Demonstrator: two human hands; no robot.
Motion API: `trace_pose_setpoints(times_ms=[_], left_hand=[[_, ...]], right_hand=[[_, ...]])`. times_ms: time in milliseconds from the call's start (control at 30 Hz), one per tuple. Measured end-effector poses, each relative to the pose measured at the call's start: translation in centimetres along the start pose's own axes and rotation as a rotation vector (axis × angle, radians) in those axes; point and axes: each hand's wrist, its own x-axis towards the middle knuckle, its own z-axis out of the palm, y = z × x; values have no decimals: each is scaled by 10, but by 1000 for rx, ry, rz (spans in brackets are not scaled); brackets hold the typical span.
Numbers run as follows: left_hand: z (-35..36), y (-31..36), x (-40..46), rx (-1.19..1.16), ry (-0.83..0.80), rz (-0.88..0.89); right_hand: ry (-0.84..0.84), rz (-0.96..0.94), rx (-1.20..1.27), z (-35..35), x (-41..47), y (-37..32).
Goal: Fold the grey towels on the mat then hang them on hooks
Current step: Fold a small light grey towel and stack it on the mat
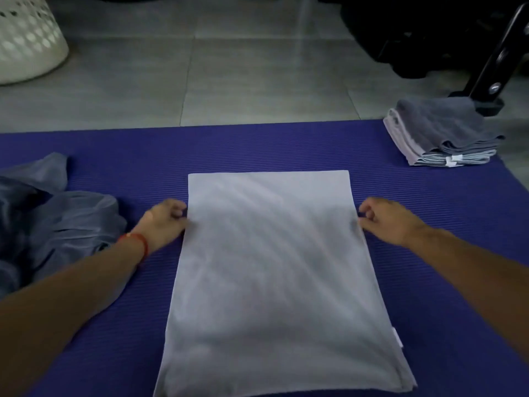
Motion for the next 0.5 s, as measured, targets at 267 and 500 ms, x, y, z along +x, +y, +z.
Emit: trace_pose_setpoints(times_ms=[267, 500], left_hand=[[10, 34, 85, -252, 48, -188], [-12, 40, 95, -440, 18, -132]], right_hand=[[225, 408, 291, 25, 104, -37], [360, 376, 622, 20, 130, -21]])
